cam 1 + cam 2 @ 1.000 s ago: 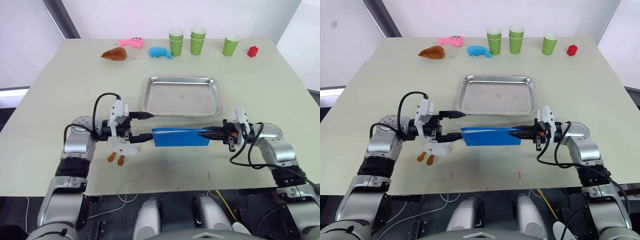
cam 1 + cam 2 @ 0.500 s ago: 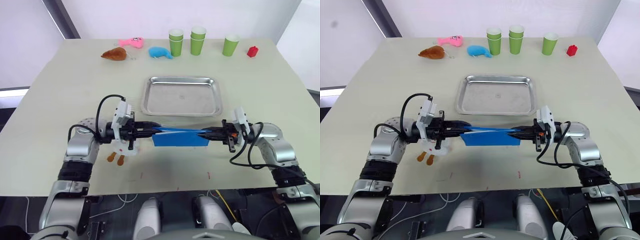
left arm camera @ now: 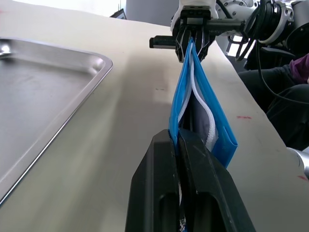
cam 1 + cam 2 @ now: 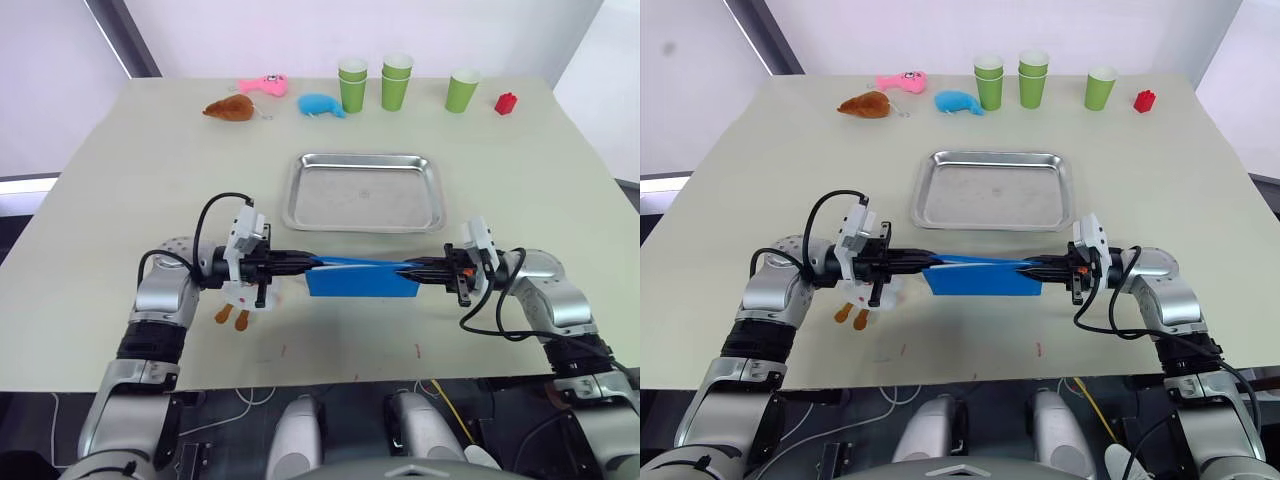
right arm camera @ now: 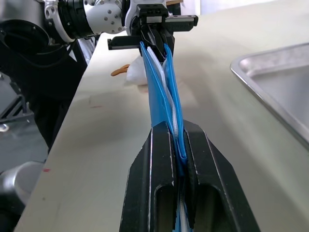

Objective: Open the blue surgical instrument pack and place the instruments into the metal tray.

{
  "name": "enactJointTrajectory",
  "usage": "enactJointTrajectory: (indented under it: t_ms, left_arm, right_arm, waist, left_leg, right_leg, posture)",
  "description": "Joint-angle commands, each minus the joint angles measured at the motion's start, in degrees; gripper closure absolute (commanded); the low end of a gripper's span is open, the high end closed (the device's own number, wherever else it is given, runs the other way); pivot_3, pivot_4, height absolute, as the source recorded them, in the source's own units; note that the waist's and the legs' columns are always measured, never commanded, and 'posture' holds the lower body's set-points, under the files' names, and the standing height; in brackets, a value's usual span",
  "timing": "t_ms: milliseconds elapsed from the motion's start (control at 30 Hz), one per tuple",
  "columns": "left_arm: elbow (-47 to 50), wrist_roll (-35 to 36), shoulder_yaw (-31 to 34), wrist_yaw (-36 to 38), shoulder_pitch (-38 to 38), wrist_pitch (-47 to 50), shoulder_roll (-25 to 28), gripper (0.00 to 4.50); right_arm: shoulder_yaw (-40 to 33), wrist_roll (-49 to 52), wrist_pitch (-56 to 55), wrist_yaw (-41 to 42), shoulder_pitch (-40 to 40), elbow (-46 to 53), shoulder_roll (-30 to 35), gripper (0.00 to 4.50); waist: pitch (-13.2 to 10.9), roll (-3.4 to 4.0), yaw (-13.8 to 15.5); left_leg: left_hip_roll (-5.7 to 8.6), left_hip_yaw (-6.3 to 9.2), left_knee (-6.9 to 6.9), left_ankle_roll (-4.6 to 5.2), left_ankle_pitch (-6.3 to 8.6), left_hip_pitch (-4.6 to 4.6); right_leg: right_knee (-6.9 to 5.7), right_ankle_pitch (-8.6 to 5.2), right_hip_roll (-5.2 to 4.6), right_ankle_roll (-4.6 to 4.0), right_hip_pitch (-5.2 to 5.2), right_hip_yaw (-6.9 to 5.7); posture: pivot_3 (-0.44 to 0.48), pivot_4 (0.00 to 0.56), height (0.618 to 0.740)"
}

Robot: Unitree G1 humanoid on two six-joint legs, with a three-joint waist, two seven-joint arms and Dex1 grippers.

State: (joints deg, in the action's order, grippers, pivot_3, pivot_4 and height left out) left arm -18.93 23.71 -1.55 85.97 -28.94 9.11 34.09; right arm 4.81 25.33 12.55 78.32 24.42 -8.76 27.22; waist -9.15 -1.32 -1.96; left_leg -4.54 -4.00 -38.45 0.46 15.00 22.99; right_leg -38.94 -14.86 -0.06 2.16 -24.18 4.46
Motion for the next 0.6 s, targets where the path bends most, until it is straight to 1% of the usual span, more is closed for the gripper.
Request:
enactJointTrajectory:
  t_ms: [33, 100, 133, 167, 200, 300, 333, 500, 600]
  left_arm:
    - [-2.44, -1.26, -0.06, -0.32, -1.62, -1.44, 0.15, 4.5]
    - [-3.92, -1.93, -0.54, -0.43, -2.41, -2.33, -0.37, 4.5]
    - [-4.66, -2.31, -0.66, -0.45, -2.81, -2.84, -0.57, 4.5]
    - [-5.26, -2.72, -0.79, -0.46, -3.12, -3.4, -0.7, 4.5]
    - [-5.84, -3.12, -0.84, -0.54, -3.41, -4.12, -0.83, 4.5]
    - [-7.68, -3.74, -0.75, -0.96, -4.44, -5.38, -1.38, 4.5]
    - [-8.18, -3.94, -0.77, -1.01, -4.66, -5.72, -1.53, 4.5]
    - [-9.21, -4.35, -0.99, -0.86, -5.12, -6.32, -2.21, 4.5]
    - [-9.67, -4.52, -1.05, -1.09, -5.35, -6.54, -2.55, 4.5]
  right_arm:
    - [-2.55, 2.84, 1.41, 0.19, -0.08, 3.55, 1.82, 3.35]
    - [-2.9, 3.68, 2.77, 0.1, -0.48, 4.67, 2.56, 2.82]
    - [-3.04, 4.03, 3.21, 0.08, -0.7, 5.2, 3.03, 2.17]
    - [-3.24, 4.17, 3.34, 0.0, -0.87, 5.53, 3.43, 1.86]
    - [-3.5, 4.24, 3.35, -0.13, -1.0, 5.79, 3.83, 1.66]
    - [-5.57, 5.82, 4.83, -1.26, -1.03, 7.6, 5.42, 0.35]
    - [-6.37, 6.54, 5.24, -1.88, -0.99, 8.29, 5.7, 0.01]
    - [-9.39, 8.99, 7.21, -6.64, 0.81, 12.19, 5.7, 0.01]
    - [-8.74, 10.34, 9.83, -10.07, 1.68, 15.17, 4.06, 0.01]
  waist:
    - [0.0, 0.0, -0.02]
    - [0.01, -0.01, -0.04]
    - [0.01, -0.01, -0.08]
    - [0.01, -0.01, -0.11]
    - [0.01, -0.01, -0.1]
    - [0.01, -0.01, -0.01]
    - [0.01, -0.01, 0.0]
    - [0.01, -0.02, -0.13]
    - [0.01, -0.02, -0.1]
  left_leg:
    - [0.0, 0.0, 0.0, 0.0, 0.0, 0.0]
    - [0.0, 0.0, 0.0, 0.0, 0.0, 0.0]
    - [0.0, 0.0, 0.0, 0.0, 0.0, -0.01]
    - [0.0, 0.0, 0.0, 0.0, 0.0, -0.01]
    - [0.0, 0.01, 0.0, 0.0, 0.0, -0.02]
    - [0.01, 0.02, 0.0, 0.0, 0.0, -0.01]
    - [0.01, 0.01, 0.0, 0.0, 0.0, -0.01]
    - [0.02, 0.04, 0.0, 0.0, 0.0, -0.01]
    - [0.01, 0.05, 0.0, 0.0, 0.0, -0.02]
  right_leg:
    - [0.0, 0.0, 0.0, 0.0, 0.0, 0.0]
    - [0.0, 0.0, 0.0, 0.0, 0.0, 0.0]
    - [0.0, 0.0, 0.01, 0.0, 0.01, 0.0]
    - [0.0, 0.0, 0.01, 0.0, 0.01, 0.01]
    - [-0.01, 0.0, 0.01, 0.0, 0.01, 0.0]
    - [0.0, 0.0, 0.02, 0.0, 0.01, 0.0]
    - [0.0, 0.0, 0.01, 0.0, 0.01, 0.01]
    - [0.0, 0.0, 0.02, 0.01, 0.02, 0.01]
    - [-0.01, 0.0, 0.02, 0.0, 0.02, 0.0]
  posture:
    - [0.0, 0.15, 0.739]
    - [0.0, 0.15, 0.739]
    - [0.0, 0.15, 0.739]
    - [0.0, 0.15, 0.739]
    - [0.0, 0.15, 0.739]
    - [0.0, 0.15, 0.739]
    - [0.0, 0.15, 0.739]
    - [0.0, 0.15, 0.739]
    - [0.0, 0.15, 0.739]
